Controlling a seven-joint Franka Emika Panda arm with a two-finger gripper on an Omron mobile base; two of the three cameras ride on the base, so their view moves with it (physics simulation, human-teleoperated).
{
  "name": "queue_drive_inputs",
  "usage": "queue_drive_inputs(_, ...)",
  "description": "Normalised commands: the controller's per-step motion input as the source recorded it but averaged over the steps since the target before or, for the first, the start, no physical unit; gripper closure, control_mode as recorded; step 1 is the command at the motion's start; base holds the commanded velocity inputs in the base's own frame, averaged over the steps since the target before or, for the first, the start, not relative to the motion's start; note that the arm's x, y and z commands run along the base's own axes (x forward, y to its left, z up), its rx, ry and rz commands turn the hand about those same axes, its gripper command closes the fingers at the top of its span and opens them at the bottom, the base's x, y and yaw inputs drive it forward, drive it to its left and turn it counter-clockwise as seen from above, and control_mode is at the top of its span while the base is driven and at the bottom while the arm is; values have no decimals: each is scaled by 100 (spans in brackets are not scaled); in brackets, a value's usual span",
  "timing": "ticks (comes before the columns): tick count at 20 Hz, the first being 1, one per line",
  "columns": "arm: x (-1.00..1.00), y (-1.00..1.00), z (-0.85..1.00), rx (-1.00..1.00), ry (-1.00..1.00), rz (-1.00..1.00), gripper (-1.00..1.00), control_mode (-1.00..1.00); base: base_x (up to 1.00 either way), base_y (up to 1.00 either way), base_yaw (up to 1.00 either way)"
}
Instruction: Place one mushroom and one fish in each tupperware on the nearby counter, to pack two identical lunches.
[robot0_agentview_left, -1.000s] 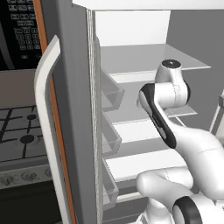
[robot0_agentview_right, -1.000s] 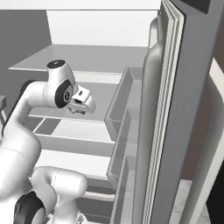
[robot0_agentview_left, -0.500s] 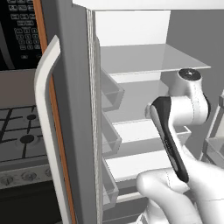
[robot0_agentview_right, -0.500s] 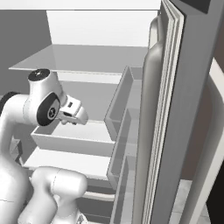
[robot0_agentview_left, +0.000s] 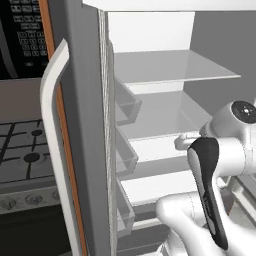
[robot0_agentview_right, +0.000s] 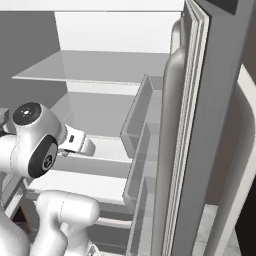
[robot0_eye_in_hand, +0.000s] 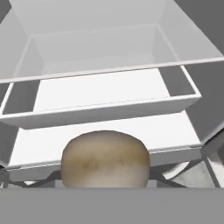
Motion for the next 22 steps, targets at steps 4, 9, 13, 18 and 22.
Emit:
queue_drive_inputs(4,0,0,0,0,0,0,100,100,-99,0,8)
queue_drive_inputs(9,0,0,0,0,0,0,100,100,-100,0,6)
queue_drive_inputs(13,0,0,0,0,0,0,100,100,-100,1,4)
queue_drive_inputs(18,0,0,0,0,0,0,100,100,-100,22,3)
queue_drive_inputs(22,0,0,0,0,0,0,100,100,-63,79,2)
